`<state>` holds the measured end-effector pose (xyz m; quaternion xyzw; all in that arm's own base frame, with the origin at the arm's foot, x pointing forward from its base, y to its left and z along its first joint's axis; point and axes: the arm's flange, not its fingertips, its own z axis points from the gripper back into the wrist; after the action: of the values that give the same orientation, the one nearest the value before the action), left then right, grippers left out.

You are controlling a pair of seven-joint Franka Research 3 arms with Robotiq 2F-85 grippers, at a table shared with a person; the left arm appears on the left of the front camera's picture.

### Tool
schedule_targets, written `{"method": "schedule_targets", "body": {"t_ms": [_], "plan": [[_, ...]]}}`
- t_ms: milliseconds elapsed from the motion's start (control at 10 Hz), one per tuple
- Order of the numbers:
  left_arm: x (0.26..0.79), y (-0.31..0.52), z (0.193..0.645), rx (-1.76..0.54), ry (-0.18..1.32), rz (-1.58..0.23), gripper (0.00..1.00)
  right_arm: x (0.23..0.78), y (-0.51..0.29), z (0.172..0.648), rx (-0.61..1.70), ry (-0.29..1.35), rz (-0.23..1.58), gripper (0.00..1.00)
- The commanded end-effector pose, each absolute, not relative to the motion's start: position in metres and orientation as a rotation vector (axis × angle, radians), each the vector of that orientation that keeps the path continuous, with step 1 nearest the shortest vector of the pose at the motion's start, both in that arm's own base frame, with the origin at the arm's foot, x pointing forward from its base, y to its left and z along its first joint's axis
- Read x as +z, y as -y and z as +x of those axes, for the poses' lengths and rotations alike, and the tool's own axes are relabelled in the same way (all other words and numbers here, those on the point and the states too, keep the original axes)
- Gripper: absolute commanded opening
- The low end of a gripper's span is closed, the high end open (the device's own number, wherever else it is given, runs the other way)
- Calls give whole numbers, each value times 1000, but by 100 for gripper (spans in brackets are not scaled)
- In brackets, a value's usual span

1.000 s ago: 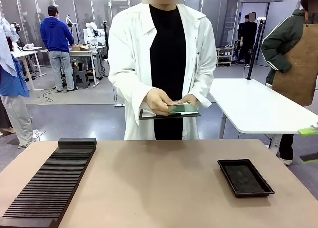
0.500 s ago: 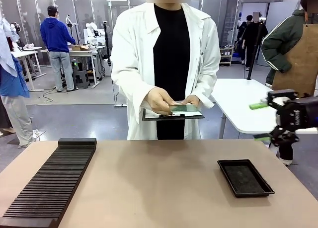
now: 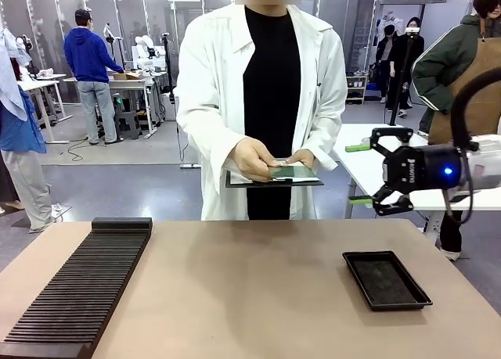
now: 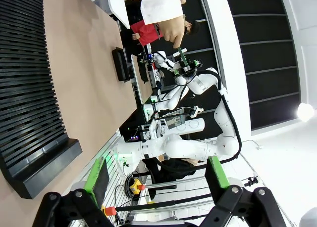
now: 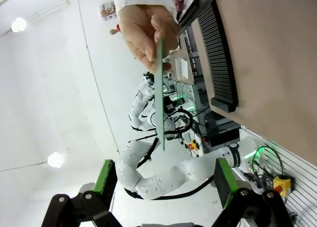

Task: Inspect the PCB.
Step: Pick up the Blank PCB that the human is holding.

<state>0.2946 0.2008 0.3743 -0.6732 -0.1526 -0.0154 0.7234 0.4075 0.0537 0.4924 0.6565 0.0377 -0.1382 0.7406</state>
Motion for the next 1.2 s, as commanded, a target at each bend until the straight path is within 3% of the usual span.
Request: {"method": "schedule_targets", "body": {"t_ms": [0, 900, 1100], "plan": [[377, -202, 294, -31, 342, -1472, 100, 489, -77, 415, -357, -106, 1468, 100], [377, -202, 294, -31, 342, -1472, 100, 461, -129, 433, -364, -225, 1588, 100], [377, -202, 294, -31, 342, -1472, 100, 459, -138, 435, -345, -244, 1606, 89]]}}
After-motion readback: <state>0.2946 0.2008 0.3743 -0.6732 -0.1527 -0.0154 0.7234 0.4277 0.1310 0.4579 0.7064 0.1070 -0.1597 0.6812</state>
